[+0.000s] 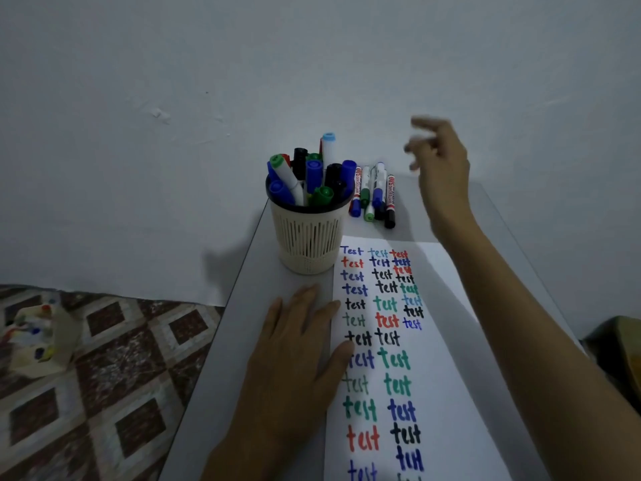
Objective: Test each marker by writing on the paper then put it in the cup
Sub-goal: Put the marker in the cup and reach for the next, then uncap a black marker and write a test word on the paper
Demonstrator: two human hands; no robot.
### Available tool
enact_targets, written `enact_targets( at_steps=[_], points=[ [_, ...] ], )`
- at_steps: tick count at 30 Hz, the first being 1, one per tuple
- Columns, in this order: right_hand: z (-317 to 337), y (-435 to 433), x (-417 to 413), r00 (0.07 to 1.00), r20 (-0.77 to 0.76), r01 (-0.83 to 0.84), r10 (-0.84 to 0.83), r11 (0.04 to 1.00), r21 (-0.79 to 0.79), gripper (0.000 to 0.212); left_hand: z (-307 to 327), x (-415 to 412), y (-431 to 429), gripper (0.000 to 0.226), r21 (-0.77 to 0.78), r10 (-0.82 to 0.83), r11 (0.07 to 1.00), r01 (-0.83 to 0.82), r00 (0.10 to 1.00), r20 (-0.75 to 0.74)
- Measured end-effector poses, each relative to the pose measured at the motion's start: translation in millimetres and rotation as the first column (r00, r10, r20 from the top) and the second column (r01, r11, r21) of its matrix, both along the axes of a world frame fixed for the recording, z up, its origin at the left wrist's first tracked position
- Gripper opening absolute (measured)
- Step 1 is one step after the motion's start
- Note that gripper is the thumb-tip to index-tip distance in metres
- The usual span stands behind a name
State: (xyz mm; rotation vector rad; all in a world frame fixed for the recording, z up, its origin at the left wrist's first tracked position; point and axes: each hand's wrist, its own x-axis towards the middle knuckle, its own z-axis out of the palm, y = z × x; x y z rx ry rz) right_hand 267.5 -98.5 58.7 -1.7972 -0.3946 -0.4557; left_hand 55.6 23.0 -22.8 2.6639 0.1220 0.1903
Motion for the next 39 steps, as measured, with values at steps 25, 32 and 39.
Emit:
enact_targets(
  at_steps=[25, 32, 39],
  points=[
    [-6, -33, -46, 0.661, -0.578, -0.290, 0.478, 0.874, 0.390, 0.014, -9, 1, 3, 0.074, -0.072, 0.001, 0.997, 0.007, 0.994, 0.106],
    [-16, -32, -130, 0.649, -0.525, -0.464, 0.551, 0.833, 0.301, 0.021, 4, -1, -5, 0.058, -0.258, -0.142, 0.943, 0.209, 0.956, 0.255],
    [-33, -20, -159, 0.816, -0.382, -0.373, 0.434, 0.900, 0.225, 0.032, 3, -5, -10, 0.038, -0.446, -0.293, 0.804, 0.392, 0.916, 0.275]
  ],
)
